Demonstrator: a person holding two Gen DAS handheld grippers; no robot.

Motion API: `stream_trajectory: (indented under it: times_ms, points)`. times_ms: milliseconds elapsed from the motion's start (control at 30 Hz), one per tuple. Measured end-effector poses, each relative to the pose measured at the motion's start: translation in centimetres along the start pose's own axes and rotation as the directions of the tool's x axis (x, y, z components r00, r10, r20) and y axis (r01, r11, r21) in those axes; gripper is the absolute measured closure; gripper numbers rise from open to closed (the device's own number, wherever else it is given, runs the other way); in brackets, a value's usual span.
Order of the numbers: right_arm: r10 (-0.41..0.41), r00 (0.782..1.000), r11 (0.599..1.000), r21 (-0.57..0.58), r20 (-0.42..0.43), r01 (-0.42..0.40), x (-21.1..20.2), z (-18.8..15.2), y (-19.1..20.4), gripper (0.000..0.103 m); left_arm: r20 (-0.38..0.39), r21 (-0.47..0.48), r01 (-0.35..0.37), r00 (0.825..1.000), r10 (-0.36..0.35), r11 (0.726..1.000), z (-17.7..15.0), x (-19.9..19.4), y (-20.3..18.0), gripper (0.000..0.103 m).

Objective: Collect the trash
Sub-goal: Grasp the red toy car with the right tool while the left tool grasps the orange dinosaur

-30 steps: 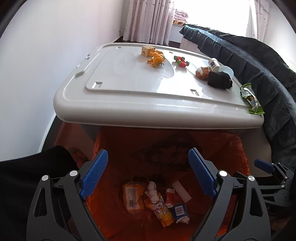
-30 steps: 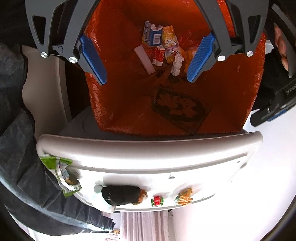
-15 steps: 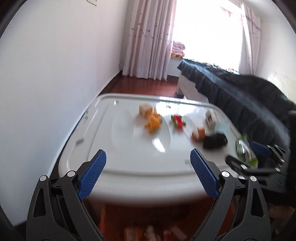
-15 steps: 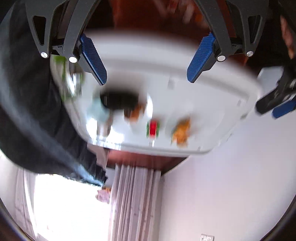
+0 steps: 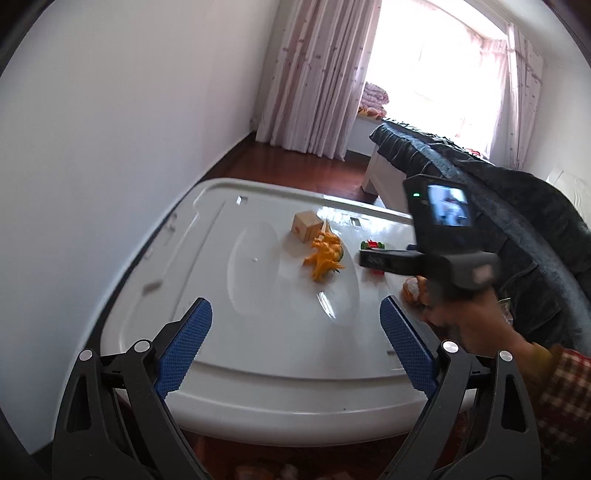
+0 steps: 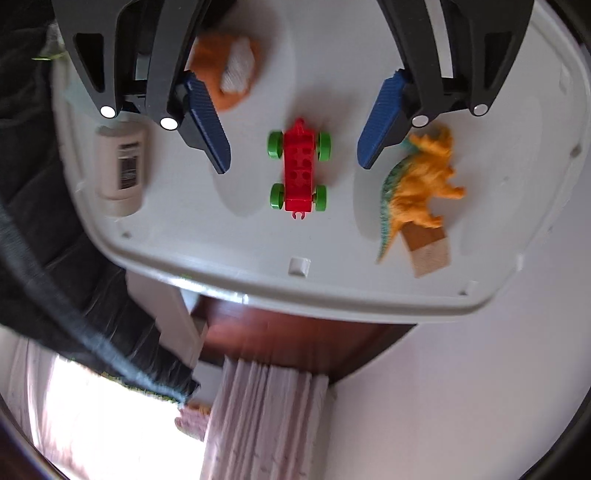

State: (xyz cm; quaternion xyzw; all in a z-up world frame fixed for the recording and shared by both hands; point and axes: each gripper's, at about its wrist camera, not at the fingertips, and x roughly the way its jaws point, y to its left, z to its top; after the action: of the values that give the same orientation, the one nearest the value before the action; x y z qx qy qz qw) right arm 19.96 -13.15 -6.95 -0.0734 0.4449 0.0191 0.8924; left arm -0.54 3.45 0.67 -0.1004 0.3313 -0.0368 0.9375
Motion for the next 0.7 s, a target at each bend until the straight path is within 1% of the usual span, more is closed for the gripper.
stream_trajectory:
  times_ms: [67, 167, 233, 267, 333, 367, 400, 467, 700]
  points:
    - [-0.01, 0.999, 1.0, 0.015, -0.038, 0.01, 1.8, 0.5, -0.3, 0.034, 0.003, -0.01, 0.01, 1.0, -0.01, 1.0, 0.1, -0.3, 0.0, 0.013]
    - [0.0, 0.997, 1.0, 0.026, -0.079, 0.002, 3.3, 0.6, -0.5, 0.034, 0.019, -0.014, 0.025, 1.0, -0.024, 1.0, 0.3, -0.9, 0.0, 0.013]
    - [0.009, 0.996, 1.0, 0.029, -0.086, -0.007, 3.9, 0.8, -0.5, 0.034, 0.025, -0.012, 0.026, 0.999, -0.026, 1.0, 0.4, -0.9, -0.2, 0.013]
    - [0.018, 0.996, 0.999, 0.036, -0.09, -0.015, 3.9, 0.8, -0.5, 0.037, 0.025, -0.012, 0.028, 0.999, -0.027, 1.0, 0.4, -0.9, -0.3, 0.013]
    - [0.067, 0.993, 0.997, 0.055, -0.099, -0.062, 3.7, 0.7, -0.5, 0.066, 0.017, -0.013, 0.03, 0.999, -0.03, 0.999, 0.4, -0.7, -0.4, 0.013]
    - [0.073, 0.992, 0.996, 0.051, -0.102, -0.068, 3.7, 0.8, -0.2, 0.066, 0.01, -0.014, 0.031, 0.999, -0.031, 0.999, 0.4, -0.5, -0.4, 0.013]
    - [0.055, 0.993, 0.998, 0.026, -0.102, -0.053, 3.5, 0.8, 0.2, 0.066, 0.005, -0.017, 0.031, 1.0, -0.031, 0.999, 0.3, -0.5, -0.3, 0.013]
    - [0.054, 0.994, 0.998, -0.012, -0.097, -0.055, 3.1, 0.6, 0.7, 0.066, -0.004, -0.023, 0.031, 0.999, -0.031, 0.999, 0.2, -0.4, -0.3, 0.013]
    - [0.097, 0.994, 0.995, -0.001, -0.051, -0.097, 0.6, -0.5, 0.4, 0.066, -0.007, -0.026, 0.016, 1.0, -0.017, 1.0, 0.0, -0.1, -0.1, 0.013]
